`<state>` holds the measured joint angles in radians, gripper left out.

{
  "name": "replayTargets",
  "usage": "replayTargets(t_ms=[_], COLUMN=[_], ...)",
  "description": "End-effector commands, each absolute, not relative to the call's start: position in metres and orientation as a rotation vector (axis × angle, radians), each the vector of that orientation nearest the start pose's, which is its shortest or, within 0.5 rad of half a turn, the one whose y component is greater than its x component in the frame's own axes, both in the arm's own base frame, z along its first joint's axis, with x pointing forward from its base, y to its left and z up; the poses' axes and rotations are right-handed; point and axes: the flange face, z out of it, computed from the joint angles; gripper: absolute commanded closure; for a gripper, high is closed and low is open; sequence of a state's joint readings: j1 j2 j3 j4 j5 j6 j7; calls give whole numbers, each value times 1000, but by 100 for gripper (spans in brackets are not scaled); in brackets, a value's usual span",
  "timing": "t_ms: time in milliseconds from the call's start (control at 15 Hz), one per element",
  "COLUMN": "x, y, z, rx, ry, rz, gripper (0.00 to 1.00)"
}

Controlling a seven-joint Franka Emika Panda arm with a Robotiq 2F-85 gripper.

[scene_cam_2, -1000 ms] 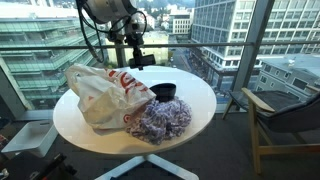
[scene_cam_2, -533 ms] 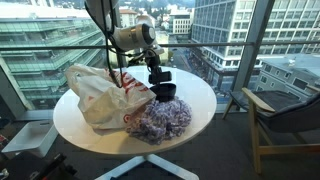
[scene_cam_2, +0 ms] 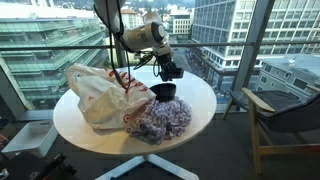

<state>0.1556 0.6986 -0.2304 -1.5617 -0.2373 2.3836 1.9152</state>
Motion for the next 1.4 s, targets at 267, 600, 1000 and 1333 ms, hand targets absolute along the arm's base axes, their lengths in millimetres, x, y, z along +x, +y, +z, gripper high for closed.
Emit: replayTargets(t_ms=[267,600,1000,1333], x=[751,760,763,758], y=[-68,-107,-119,-90], z=[226,197,183,196], rx=[-1620,-1466,-1422,-1492], ry=[2685,2767,2777,2731], rz=[-612,-627,-574,-596], gripper=[88,88,47,8])
